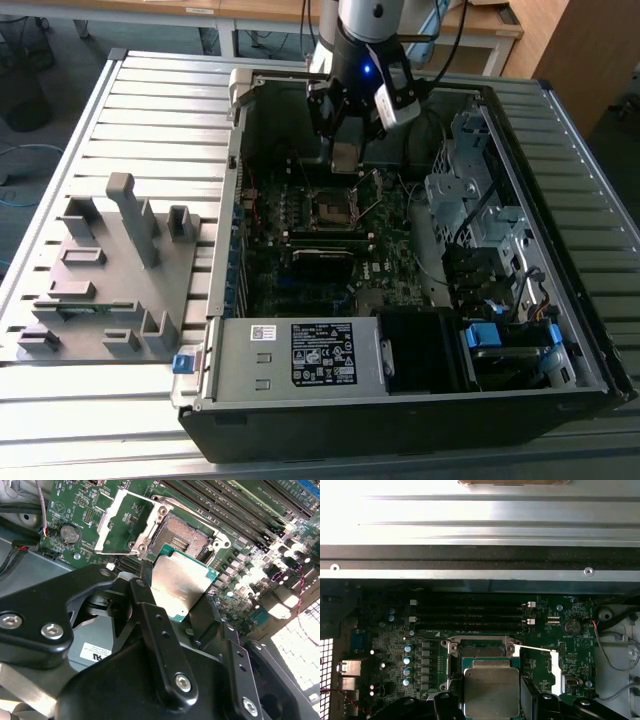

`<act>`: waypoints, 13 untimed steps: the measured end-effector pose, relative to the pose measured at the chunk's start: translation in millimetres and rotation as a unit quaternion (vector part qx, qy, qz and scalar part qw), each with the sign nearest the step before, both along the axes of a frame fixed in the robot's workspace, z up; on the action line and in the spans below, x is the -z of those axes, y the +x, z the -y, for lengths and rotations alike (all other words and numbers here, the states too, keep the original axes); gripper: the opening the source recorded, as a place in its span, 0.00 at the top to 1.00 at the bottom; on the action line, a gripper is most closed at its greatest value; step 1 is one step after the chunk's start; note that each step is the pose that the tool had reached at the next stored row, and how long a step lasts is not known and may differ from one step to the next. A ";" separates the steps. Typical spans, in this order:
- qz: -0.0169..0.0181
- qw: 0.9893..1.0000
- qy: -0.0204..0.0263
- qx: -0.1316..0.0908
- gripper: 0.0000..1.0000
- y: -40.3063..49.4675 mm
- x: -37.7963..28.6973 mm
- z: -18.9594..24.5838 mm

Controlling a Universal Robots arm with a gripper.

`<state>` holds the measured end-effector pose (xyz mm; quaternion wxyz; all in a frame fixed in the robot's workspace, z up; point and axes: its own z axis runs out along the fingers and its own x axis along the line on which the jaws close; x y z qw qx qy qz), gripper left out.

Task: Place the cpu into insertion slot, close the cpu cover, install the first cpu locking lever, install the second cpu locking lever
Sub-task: 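Place the cpu into insertion slot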

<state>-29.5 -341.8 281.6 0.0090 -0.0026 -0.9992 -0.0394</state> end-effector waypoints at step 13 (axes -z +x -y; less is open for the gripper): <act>0.000 1.000 0.000 -0.001 0.46 0.0 3.0 0.0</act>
